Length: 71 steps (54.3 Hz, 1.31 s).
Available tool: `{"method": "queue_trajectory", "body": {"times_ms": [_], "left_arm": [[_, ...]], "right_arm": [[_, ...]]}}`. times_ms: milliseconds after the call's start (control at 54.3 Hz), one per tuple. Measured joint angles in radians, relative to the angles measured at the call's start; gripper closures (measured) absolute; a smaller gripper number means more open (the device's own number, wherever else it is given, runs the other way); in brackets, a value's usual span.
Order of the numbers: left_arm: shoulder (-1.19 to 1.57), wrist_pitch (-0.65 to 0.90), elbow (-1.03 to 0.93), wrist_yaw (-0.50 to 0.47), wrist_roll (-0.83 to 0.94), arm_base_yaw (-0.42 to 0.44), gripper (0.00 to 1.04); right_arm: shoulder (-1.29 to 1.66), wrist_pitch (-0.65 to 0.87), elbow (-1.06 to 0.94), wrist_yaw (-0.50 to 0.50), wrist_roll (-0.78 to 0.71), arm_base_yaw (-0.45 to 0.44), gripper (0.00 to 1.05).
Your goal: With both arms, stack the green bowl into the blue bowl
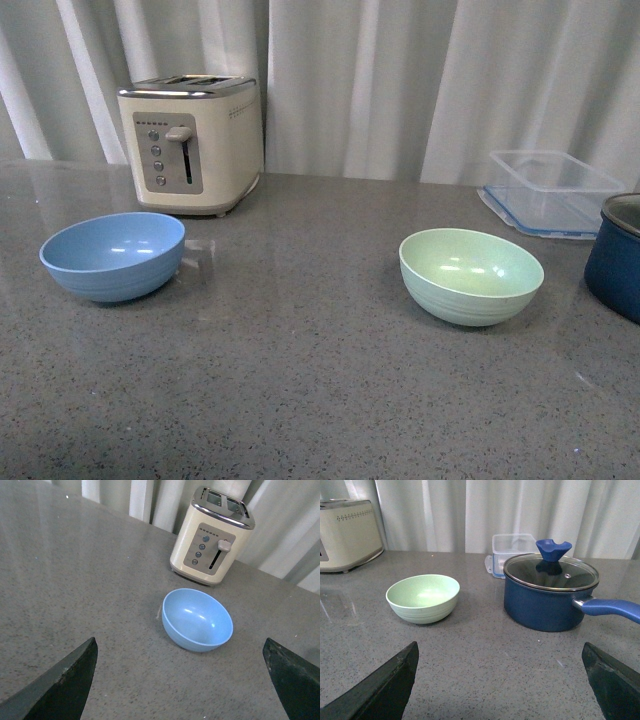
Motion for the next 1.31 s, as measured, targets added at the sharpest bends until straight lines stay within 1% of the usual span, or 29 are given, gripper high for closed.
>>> {"method": "queue_trajectory", "body": {"times_ms": [55, 129, 258, 350, 497, 626, 773, 883, 1086, 1307], "left_arm": [[0.074, -0.004, 0.063, 0.025, -0.053, 0.013, 0.07], [0.158, -0.007, 0.131, 0.025, -0.098, 0.019, 0.07], [0.317, -0.057, 0.228, 0.025, -0.155, 0.019, 0.07], [0.451, -0.103, 0.338, 0.039, -0.217, 0.019, 0.07], [0.603, -0.184, 0.458, 0.035, -0.235, -0.015, 0.07], [0.714, -0.265, 0.554, -0.012, -0.227, -0.053, 0.07], [0.81, -0.33, 0.652, -0.037, -0.215, -0.085, 0.07], [0.915, -0.39, 0.763, -0.05, -0.212, -0.103, 0.07], [1.055, -0.443, 0.892, -0.066, -0.217, -0.11, 0.07], [1.133, -0.467, 0.959, -0.066, -0.218, -0.121, 0.07]], "right_arm": [[0.0, 0.0, 0.0, 0.0, 0.0, 0.0, 0.1], [0.0, 0.0, 0.0, 0.0, 0.0, 0.0, 0.1], [0.0, 0.0, 0.0, 0.0, 0.0, 0.0, 0.1], [0.0, 0.0, 0.0, 0.0, 0.0, 0.0, 0.1], [0.0, 0.0, 0.0, 0.0, 0.0, 0.0, 0.1], [0.0, 0.0, 0.0, 0.0, 0.0, 0.0, 0.1], [0.0, 0.0, 0.0, 0.0, 0.0, 0.0, 0.1], [0.0, 0.0, 0.0, 0.0, 0.0, 0.0, 0.1], [0.0, 0.0, 0.0, 0.0, 0.0, 0.0, 0.1], [0.0, 0.0, 0.0, 0.0, 0.0, 0.0, 0.1]]}}
